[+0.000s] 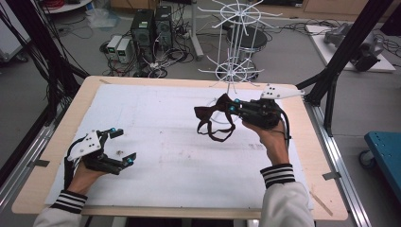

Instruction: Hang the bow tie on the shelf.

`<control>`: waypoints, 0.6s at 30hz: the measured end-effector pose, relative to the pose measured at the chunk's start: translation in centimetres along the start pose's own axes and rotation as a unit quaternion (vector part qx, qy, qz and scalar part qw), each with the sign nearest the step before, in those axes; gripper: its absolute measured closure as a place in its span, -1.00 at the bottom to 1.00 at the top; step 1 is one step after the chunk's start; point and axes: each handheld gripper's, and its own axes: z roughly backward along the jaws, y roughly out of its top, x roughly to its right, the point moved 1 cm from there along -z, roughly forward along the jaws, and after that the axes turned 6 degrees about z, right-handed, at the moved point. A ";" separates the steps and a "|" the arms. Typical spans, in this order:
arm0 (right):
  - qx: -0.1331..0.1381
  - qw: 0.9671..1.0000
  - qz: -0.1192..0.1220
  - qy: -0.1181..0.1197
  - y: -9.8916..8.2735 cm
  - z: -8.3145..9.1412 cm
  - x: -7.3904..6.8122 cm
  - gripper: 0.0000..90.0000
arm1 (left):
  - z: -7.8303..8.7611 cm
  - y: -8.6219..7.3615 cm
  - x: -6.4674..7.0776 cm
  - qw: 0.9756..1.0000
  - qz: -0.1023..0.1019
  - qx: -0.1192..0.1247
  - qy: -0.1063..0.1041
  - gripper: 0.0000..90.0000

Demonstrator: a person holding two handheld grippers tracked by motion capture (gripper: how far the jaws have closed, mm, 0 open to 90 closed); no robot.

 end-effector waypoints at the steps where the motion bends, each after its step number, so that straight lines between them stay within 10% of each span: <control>1: 0.002 1.000 -0.001 -0.003 0.1 0.1 0.1 0.88 | 0.1 -0.2 0.0 1.000 0.002 0.002 0.003 -0.96; 18: -0.007 0.997 0.016 -0.073 1.3 1.6 2.4 0.88 | 1.2 -2.2 -0.6 0.998 0.005 0.031 0.045 -0.96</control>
